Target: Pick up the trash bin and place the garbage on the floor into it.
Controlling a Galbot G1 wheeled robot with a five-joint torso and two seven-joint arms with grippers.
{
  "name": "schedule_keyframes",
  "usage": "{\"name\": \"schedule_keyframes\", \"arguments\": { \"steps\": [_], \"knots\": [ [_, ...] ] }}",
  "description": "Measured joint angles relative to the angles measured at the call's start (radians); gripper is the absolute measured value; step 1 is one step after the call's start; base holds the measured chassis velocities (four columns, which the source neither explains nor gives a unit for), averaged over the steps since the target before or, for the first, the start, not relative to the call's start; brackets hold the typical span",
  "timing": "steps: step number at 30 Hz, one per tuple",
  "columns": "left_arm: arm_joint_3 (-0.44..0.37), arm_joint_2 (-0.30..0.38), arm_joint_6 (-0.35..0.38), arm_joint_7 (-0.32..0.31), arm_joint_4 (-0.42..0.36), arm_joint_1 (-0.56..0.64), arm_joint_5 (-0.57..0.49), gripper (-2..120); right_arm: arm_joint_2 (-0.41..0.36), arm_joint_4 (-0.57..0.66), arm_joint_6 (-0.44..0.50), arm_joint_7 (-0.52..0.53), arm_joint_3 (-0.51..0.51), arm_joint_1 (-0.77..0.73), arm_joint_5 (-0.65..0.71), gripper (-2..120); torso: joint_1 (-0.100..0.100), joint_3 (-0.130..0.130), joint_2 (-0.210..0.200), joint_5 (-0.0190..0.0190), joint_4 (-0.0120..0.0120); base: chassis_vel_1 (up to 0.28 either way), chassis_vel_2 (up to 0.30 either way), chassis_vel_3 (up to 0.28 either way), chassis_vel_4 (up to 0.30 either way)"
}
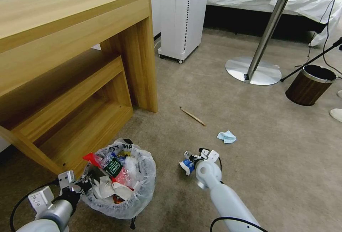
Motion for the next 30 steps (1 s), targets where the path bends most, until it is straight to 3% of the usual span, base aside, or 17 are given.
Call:
{"name": "schedule_keyframes", "arguments": {
  "steps": [11, 13, 23, 26, 30],
  "knots": [
    [0.001, 0.000, -0.004, -0.002, 0.019, -0.014, 0.000, 1, -0.003, -0.025, 0.015, -0.026, -0.010, -0.012, -0.060, 67, 0.000, 0.000, 0.000, -0.0001, 0.0000, 0.000, 0.000, 0.000, 0.000],
    [0.004, 0.001, -0.004, -0.003, 0.020, -0.019, -0.001, 1, -0.008, -0.035, 0.021, -0.037, -0.011, -0.015, -0.073, 53, 0.000, 0.000, 0.000, 0.0000, -0.0001, 0.000, 0.000, 0.000, 0.000],
    [0.011, -0.004, -0.009, -0.003, 0.020, -0.016, -0.001, 1, 0.001, -0.085, 0.046, -0.069, -0.024, -0.016, -0.112, 22, 0.000, 0.000, 0.000, -0.0002, -0.0002, 0.000, 0.000, 0.000, 0.000],
    [0.011, -0.004, -0.013, -0.003, 0.020, -0.011, -0.001, 1, 0.001, -0.088, 0.054, -0.082, -0.035, -0.017, -0.128, 4, 0.000, 0.000, 0.000, -0.0001, 0.0000, 0.000, 0.000, 0.000, 0.000],
    [0.007, 0.000, -0.014, -0.002, 0.023, -0.013, -0.001, 1, -0.035, -0.021, 0.064, -0.110, -0.043, -0.039, -0.130, 0, 0.000, 0.000, 0.000, 0.0002, 0.0000, 0.000, 0.000, 0.000, 0.000]
  ]
}}
